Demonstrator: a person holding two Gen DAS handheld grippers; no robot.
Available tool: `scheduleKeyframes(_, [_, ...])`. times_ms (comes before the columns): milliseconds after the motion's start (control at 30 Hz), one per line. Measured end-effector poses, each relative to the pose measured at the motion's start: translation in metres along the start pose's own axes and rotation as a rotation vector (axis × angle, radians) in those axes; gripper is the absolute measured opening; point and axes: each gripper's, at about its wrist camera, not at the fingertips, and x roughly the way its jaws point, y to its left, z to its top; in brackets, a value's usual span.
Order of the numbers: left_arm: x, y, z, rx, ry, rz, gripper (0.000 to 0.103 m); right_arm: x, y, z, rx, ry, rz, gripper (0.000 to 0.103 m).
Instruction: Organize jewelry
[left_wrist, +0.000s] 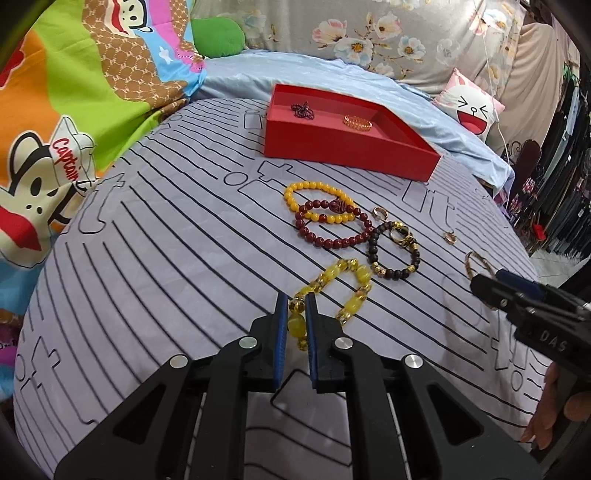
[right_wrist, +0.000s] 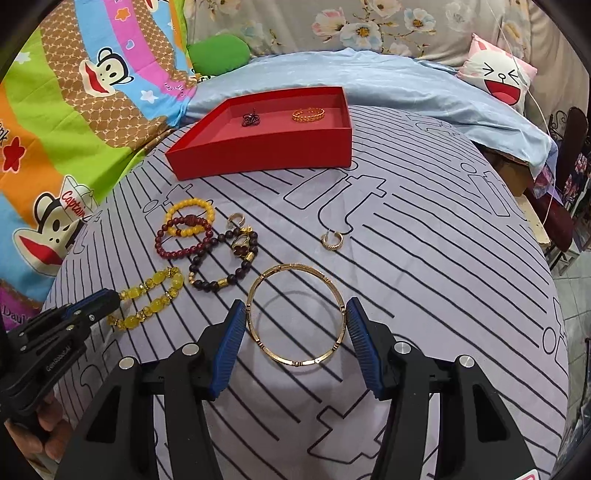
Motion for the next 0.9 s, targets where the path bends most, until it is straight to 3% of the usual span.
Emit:
scheduleKeyframes(333, [-0.027, 0.001, 0.010, -0.001, -0.029, -0.003, 0.009, -0.008, 0.002, -0.002, -0.002, -0.006, 0.015, 0.054])
scheduleKeyframes(400, [-0.033, -0.001, 0.018, 0.002, -0.039, -0.012, 0.006, -0.010, 0.001, 0.000, 0.002, -0.012, 0.017, 0.054])
scheduleKeyframes(433, [-0.035, -0.003, 0.020, 0.004, -0.042, -0.016, 0.000, -0.011, 0.000, 0.003, 0.004, -0.016, 0.018, 0.054])
scheduleKeyframes(733, [-0.050, -0.014, 0.058, 0.027, -0.106, -0.036, 0.000, -0.014, -0.009, 0.023, 0.024, -0.044, 0.016, 0.054])
scheduleKeyframes(833, [-0.042, -0.004, 0.054, 0.012, -0.067, -0.058, 0.003, -0.012, -0.011, 0.024, 0.036, -0.041, 0.014, 0.054])
scheduleKeyframes(900, [-0.034, 0.000, 0.043, 0.023, -0.039, -0.039, 0.015, -0.009, -0.014, 0.022, 0.042, -0.029, 0.014, 0.054])
